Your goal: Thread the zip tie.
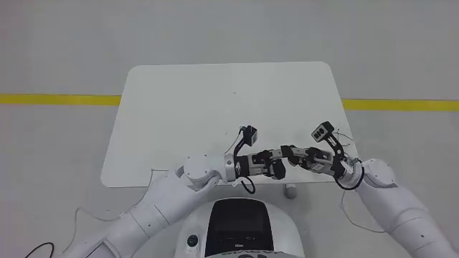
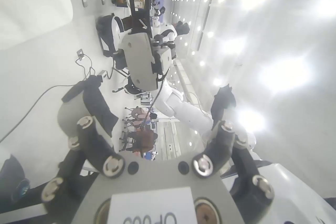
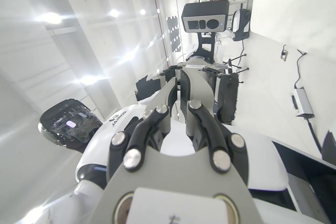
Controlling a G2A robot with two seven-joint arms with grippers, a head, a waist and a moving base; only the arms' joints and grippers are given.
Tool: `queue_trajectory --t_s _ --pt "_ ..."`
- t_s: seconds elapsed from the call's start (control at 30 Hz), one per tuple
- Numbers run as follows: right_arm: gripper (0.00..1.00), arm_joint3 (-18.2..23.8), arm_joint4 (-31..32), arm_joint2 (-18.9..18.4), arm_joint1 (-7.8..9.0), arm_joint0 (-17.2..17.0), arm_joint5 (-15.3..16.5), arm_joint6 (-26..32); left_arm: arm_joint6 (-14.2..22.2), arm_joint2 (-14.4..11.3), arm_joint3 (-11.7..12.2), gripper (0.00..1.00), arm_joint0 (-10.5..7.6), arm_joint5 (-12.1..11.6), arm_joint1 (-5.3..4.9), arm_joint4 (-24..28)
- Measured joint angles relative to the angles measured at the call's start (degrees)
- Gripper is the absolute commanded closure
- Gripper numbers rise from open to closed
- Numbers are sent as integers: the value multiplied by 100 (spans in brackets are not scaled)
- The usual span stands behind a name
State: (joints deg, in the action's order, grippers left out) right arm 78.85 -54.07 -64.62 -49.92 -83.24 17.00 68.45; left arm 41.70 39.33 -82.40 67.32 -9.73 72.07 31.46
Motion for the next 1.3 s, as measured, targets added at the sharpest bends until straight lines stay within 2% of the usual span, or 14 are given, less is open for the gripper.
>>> queue_trajectory --t_s 0.07,0.1,0.13,0.2,0.3,0.57,0.9,1.1,1.3 --pt "100 66 123 -65 11 -51 -23 30 6 17 -12 16 12 13 -10 -19" --pt "100 92 219 -100 19 -75 -35 34 8 25 -20 29 20 22 -16 -33" --pt "100 115 307 -123 25 -90 -43 26 8 31 -28 33 26 29 -20 -46" --pt "100 173 481 -163 34 -119 -61 7 5 41 -49 51 42 44 -30 -70" --pt "100 261 700 -227 48 -167 -101 13 14 63 -75 58 61 69 -46 -109" --pt "100 402 930 -439 71 -298 -203 -31 51 108 -136 73 110 119 -85 -189" --pt "100 484 1014 -642 79 -435 -259 34 108 103 -120 77 108 190 -102 -196" --pt "100 497 1104 -685 66 -463 -301 16 107 86 -68 84 80 199 -97 -169" --pt "100 490 1144 -742 56 -487 -303 45 75 65 -55 84 67 225 -92 -166"
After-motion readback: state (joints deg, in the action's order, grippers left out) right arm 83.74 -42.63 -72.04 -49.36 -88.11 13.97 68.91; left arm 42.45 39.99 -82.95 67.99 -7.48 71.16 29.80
